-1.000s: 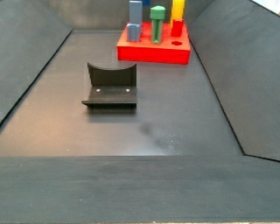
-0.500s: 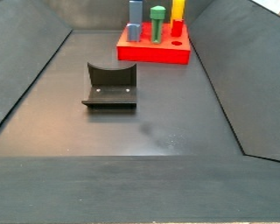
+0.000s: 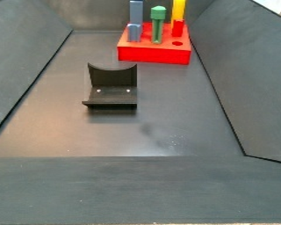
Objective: Pick up the rectangle object. Move up. Place the rectangle object on the fixture. Regrasp the rectangle object. Move to above the board. Insert the rectangle object.
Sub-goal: Insert the rectangle object.
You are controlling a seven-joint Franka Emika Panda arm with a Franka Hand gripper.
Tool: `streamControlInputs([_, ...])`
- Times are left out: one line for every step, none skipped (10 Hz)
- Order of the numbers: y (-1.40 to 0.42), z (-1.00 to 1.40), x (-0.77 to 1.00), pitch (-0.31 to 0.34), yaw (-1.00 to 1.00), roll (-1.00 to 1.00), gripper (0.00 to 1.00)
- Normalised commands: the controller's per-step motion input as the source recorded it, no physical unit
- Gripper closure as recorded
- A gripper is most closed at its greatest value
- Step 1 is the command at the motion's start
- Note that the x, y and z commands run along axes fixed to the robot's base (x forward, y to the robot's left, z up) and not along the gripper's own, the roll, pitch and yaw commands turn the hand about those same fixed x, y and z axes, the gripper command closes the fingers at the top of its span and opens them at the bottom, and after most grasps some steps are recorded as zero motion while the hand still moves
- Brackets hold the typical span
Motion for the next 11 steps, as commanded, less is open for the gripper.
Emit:
streamControlInputs([0.2,-0.08,0.33,-0.111,-0.2,0.04,1.0])
streamControlInputs([0.18,-0.07,0.27,-0.079,-0.17,0.05,1.0])
streamControlInputs([0.1,-0.07,0.0,-0.046,-0.06,0.03,1.0])
streamControlInputs([0.0,-0.08,-0.28,-0.047,0.0,0.04,1.0])
streamControlInputs([-0.17,-0.07,-0.25,-0.03,0.0,0.06,1.0])
streamControlInputs([-0.1,-0.09,-0.22,0.0,0.0,0.04,1.0])
streamControlInputs([0.0,-0.11,-0.24,0.0,0.0,0.03,1.0])
streamControlInputs([0.03,-0.16,-0.07,0.0,0.01,0.04,1.0])
streamControlInputs([0.11,-0.18,0.0,-0.031,0.1,0.03,1.0])
streamControlInputs([0.13,-0.23,0.08,-0.061,0.15,0.03,1.0])
streamControlInputs([0.01,-0.33,0.34,-0.139,0.13,0.05,1.0])
